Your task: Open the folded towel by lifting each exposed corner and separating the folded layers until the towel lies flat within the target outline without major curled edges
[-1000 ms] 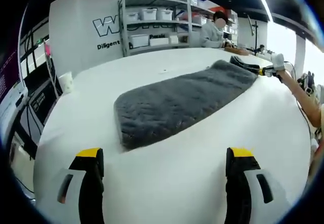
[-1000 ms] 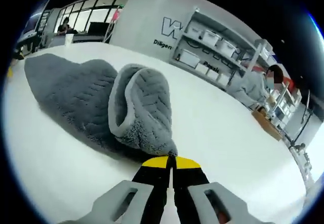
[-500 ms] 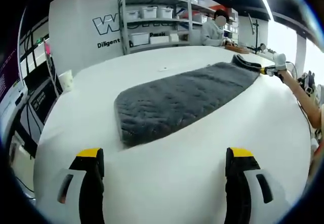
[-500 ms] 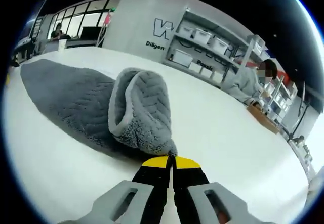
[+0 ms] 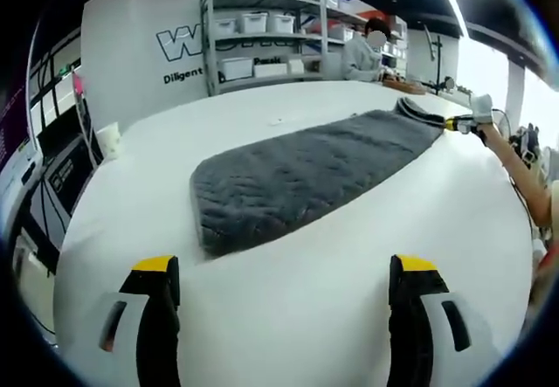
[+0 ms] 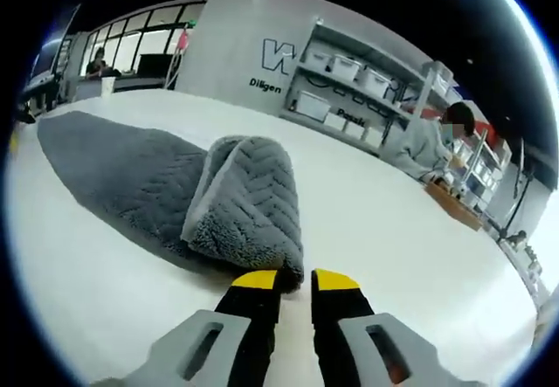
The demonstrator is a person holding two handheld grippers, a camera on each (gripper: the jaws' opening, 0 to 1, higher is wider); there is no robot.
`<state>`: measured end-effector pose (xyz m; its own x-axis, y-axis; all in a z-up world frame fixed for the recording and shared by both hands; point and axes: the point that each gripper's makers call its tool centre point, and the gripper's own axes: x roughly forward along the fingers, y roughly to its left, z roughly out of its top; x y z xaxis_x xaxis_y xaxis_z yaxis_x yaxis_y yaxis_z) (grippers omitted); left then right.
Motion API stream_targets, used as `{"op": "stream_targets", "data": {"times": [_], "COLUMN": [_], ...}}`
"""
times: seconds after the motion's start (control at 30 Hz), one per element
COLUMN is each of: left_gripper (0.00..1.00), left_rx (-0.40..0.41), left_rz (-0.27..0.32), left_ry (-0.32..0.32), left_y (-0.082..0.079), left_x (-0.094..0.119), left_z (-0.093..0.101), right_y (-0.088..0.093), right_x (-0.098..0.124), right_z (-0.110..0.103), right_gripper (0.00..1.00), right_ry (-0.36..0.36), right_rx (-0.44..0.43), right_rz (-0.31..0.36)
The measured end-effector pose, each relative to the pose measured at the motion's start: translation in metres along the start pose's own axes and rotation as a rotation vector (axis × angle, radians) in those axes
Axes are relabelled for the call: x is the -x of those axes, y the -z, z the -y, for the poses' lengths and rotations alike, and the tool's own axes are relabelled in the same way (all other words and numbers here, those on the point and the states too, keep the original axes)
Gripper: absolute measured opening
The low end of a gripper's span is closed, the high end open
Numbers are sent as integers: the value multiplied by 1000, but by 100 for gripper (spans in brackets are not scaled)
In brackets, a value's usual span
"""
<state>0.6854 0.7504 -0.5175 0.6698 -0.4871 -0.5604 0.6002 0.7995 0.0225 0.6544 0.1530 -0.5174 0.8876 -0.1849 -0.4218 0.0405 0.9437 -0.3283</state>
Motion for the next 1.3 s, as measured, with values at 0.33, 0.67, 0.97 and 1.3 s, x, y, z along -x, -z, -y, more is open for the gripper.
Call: {"op": "stream_targets", "data": {"times": [0.33,0.67,0.97,1.3], "left_gripper": [98,98,99,99], "left_rx": [3,-12,-21,-23], "left_rz": [39,38,66,42], "left_ry": [15,15,38,26], "left_y": [-8,-7,-14,-10], "left_x": [4,7,7,4], "left_z": [2,7,12,10], "right_y": [-36,-42,-69,-67], "right_x": [9,7,17,11], "right_z": [-39,-63,-29,49], "right_gripper": [34,2,0,0], "right_ry": [-41,-79,18,214], "right_rx": [322,512,339,178], "right_rz": [104,139,262,274]}}
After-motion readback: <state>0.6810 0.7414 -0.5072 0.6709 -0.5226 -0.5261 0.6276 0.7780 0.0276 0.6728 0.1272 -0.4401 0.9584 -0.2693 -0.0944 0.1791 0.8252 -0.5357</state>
